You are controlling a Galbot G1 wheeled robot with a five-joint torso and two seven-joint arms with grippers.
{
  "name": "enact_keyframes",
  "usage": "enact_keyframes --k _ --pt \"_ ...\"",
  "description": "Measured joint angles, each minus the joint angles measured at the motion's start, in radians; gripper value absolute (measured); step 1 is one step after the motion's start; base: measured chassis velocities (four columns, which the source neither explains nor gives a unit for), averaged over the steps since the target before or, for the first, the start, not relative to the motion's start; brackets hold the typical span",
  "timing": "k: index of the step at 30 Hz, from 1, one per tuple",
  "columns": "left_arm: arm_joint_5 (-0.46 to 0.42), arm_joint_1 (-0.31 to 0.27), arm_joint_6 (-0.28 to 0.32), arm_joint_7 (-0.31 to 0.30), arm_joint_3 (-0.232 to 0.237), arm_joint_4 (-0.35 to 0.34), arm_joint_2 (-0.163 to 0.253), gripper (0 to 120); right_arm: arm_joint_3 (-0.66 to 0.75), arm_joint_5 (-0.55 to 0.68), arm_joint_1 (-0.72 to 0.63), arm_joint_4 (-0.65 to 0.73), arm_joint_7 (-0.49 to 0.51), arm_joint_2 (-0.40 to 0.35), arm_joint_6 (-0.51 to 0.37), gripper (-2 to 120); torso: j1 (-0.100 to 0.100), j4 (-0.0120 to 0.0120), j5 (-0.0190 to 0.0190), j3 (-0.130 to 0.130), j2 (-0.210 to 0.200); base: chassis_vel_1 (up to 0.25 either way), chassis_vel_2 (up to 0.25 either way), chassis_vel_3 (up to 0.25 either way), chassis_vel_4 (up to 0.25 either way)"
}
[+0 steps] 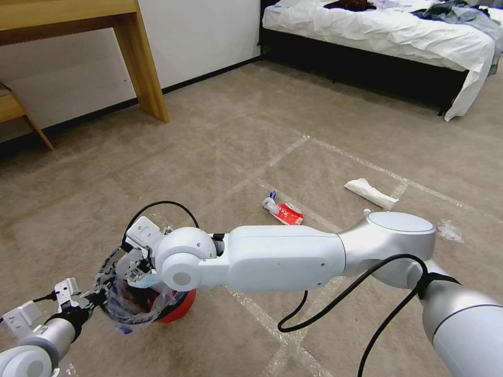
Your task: Pick up the trash bin and place the garbage on the floor into it.
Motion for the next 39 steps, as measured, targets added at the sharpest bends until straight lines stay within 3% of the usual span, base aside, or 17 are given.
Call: enact_keyframes --k 8,21,39 --pt "0.000 0.003 0.000 0.000 -0.001 -0.004 0.001 1 0.006 0.001 -0.032 -0.007 -0.052 -0.007 0.013 100 0.000 0.0000 0.0000 0.000 0.000 0.000 0.000 0.000 0.000" --pt "0.000 -0.002 0.000 -0.003 -0.003 0.001 0.007 1 0.005 -0.042 -0.054 -0.028 -0.205 -0.023 0.145 100 0.000 0.0000 0.0000 0.000 0.000 0.000 0.000 0.000 0.000" --pt "0.000 -0.010 0.002 -0.006 0.000 0.010 0.009 1 -0.001 -0.048 -0.060 -0.029 -0.170 -0.035 0.110 100 0.000 0.0000 0.0000 0.000 0.000 0.000 0.000 0.000 0.000"
